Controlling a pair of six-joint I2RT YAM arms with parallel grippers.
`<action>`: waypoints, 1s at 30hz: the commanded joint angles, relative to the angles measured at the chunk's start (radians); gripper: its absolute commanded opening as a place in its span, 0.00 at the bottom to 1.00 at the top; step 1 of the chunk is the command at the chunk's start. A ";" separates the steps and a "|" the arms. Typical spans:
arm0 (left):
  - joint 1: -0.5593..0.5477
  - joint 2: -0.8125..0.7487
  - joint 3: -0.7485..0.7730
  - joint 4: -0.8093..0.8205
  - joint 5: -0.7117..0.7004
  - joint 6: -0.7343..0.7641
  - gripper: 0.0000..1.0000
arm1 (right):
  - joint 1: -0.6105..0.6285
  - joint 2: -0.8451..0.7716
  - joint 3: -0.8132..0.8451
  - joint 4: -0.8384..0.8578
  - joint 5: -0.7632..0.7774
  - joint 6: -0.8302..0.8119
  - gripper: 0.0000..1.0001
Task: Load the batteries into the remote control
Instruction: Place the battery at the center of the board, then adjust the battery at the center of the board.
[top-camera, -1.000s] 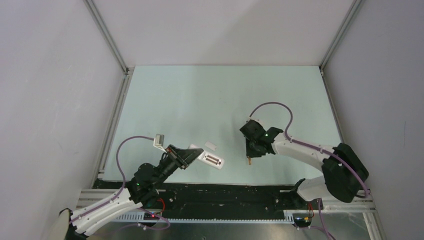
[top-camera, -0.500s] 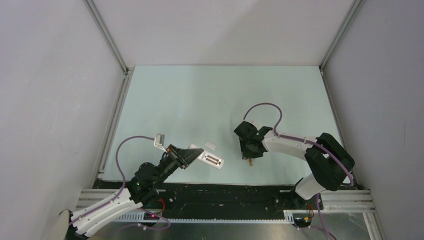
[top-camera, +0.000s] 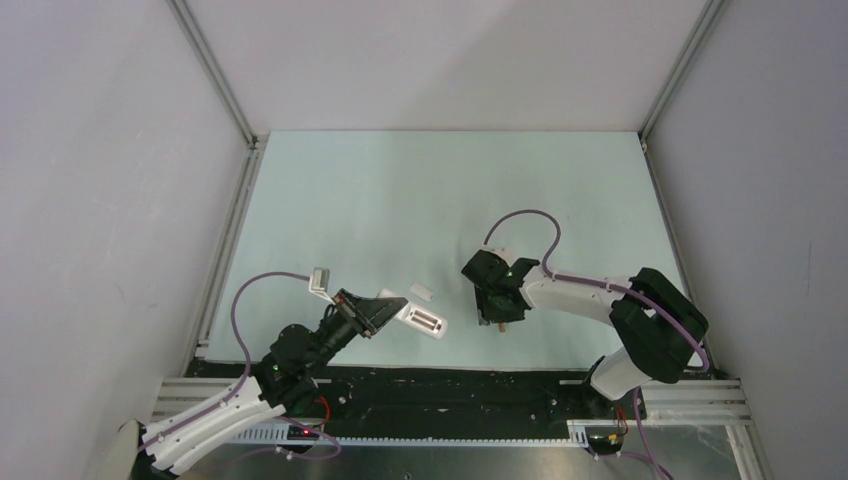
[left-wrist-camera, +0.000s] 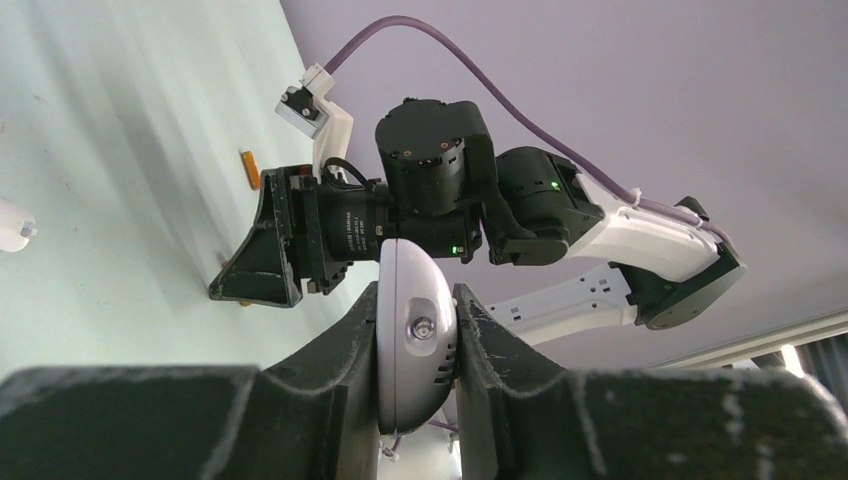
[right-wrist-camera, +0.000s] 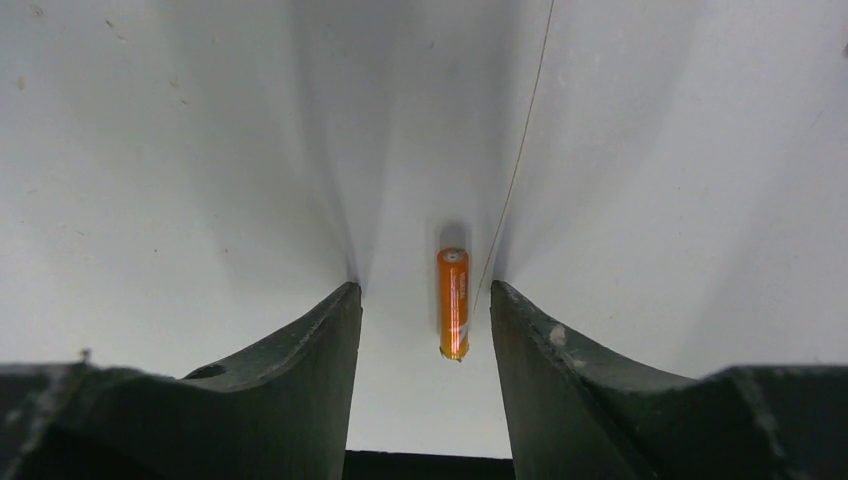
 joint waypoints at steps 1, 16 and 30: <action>0.010 -0.010 -0.019 0.026 0.020 0.018 0.00 | 0.015 -0.036 -0.002 -0.048 -0.001 0.064 0.53; 0.023 -0.012 -0.020 0.015 0.042 0.027 0.00 | 0.025 -0.078 -0.051 -0.022 -0.023 0.116 0.46; 0.032 -0.019 -0.019 0.007 0.053 0.027 0.00 | 0.017 -0.213 -0.076 0.018 -0.065 0.132 0.63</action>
